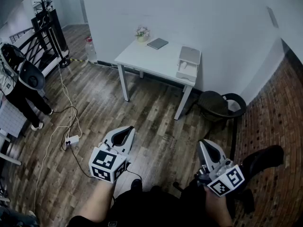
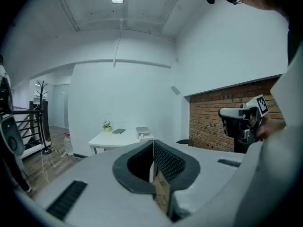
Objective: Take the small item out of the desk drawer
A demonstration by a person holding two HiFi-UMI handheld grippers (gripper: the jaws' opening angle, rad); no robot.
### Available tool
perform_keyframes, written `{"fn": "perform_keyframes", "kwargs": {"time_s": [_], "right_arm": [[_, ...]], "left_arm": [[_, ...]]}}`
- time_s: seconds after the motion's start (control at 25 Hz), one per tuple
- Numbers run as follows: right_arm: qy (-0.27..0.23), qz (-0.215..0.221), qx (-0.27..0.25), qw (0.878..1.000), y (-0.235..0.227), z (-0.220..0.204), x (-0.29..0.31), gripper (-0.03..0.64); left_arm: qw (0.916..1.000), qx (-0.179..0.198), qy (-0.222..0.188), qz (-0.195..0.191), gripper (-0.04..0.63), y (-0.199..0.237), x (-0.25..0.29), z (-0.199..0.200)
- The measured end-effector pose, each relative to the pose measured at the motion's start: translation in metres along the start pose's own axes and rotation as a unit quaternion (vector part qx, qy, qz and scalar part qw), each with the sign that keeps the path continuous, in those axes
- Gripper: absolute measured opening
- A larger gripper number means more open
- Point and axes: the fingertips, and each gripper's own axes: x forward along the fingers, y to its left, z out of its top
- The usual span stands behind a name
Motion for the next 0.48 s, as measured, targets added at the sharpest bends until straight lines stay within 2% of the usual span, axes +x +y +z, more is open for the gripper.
{"fn": "perform_keyframes", "kwargs": {"time_s": [0.48], "right_arm": [[0.008,0.06,0.002,0.998,0.012,-0.005,-0.006,0.003]], "left_arm": [[0.9992,-0.013,0.003,0.038,0.012,-0.017,-0.019,-0.013]]}}
